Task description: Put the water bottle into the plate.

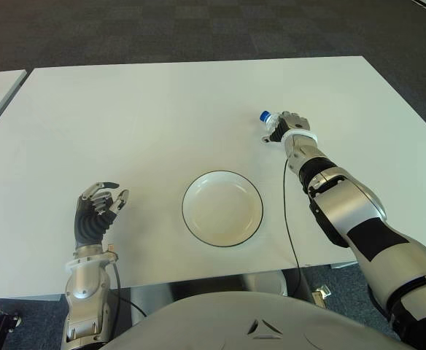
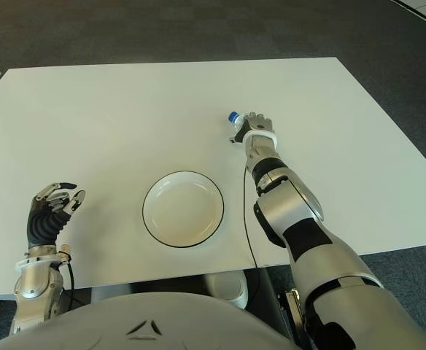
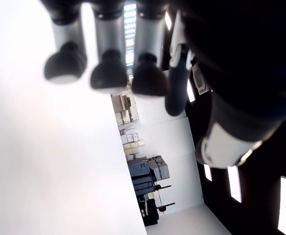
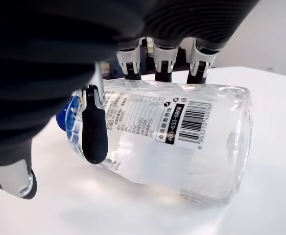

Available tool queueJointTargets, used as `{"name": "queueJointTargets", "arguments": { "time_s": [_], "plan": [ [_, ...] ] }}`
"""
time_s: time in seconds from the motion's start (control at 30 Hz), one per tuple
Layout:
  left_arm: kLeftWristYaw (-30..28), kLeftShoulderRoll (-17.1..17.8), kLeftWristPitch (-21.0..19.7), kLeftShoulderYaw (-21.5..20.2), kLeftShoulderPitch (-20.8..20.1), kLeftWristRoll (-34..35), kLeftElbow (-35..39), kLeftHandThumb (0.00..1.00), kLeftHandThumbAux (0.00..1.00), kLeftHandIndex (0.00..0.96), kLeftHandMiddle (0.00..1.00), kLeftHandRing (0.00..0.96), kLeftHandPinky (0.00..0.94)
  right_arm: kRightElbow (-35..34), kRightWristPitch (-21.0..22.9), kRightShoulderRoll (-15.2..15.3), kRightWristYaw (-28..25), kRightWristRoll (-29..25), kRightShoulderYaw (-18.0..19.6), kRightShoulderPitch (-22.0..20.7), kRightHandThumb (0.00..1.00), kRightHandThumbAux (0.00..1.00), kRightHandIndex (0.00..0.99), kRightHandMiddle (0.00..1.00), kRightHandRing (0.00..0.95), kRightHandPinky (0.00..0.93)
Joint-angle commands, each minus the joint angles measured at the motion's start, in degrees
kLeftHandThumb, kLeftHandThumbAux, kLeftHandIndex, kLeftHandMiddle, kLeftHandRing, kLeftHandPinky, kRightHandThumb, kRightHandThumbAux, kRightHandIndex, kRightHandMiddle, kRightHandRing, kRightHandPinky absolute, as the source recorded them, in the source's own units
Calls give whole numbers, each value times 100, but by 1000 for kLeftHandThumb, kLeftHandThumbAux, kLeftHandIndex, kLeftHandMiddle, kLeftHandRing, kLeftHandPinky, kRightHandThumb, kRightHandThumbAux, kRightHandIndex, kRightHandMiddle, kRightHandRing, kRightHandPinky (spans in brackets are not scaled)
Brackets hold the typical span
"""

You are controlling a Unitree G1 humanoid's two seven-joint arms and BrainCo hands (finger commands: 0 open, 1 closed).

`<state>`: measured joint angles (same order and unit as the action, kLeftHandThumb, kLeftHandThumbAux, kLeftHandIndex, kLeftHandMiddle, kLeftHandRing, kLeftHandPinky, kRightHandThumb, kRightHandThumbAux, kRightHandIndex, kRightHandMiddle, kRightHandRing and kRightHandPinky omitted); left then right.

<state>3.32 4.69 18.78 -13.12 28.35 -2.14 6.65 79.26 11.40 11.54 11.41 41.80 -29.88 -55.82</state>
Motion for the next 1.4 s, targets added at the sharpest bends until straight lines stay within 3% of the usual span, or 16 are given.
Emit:
{"name": "queueJointTargets", "arguments": {
  "time_s": [0.03, 0.33, 0.67, 0.87, 1.13, 1.4],
  "plan": [
    [28, -20, -62, -23, 15, -18, 8, 703, 715, 439, 849, 843, 839, 70, -46, -6, 78, -12, 23, 166, 629, 543, 0, 0, 0, 0],
    [57, 2, -35, -48, 22, -83, 1, 703, 715, 439, 848, 844, 841, 43, -153, -119, 618, -153, 187, 343, 653, 548, 0, 0, 0, 0],
    [-49, 63, 135, -66, 23, 12, -76, 702, 716, 439, 848, 842, 825, 49, -693, -94, 1654, -15, 100, 826, 668, 520, 0, 0, 0, 59],
    [-48, 75, 103, -76, 21, 23, -68, 702, 716, 439, 842, 838, 822, 68, -808, -119, 1644, -113, 217, 899, 639, 506, 0, 0, 0, 117],
    [-36, 88, 57, -97, 31, -4, -51, 702, 716, 439, 840, 836, 824, 9, -895, -261, 1576, -399, 513, 890, 612, 472, 0, 0, 0, 78],
    [-41, 115, 76, -143, 32, -27, -103, 701, 716, 439, 847, 841, 831, -5, -1481, -202, 1694, -767, 950, 1123, 617, 428, 0, 0, 0, 19]
  ]
}}
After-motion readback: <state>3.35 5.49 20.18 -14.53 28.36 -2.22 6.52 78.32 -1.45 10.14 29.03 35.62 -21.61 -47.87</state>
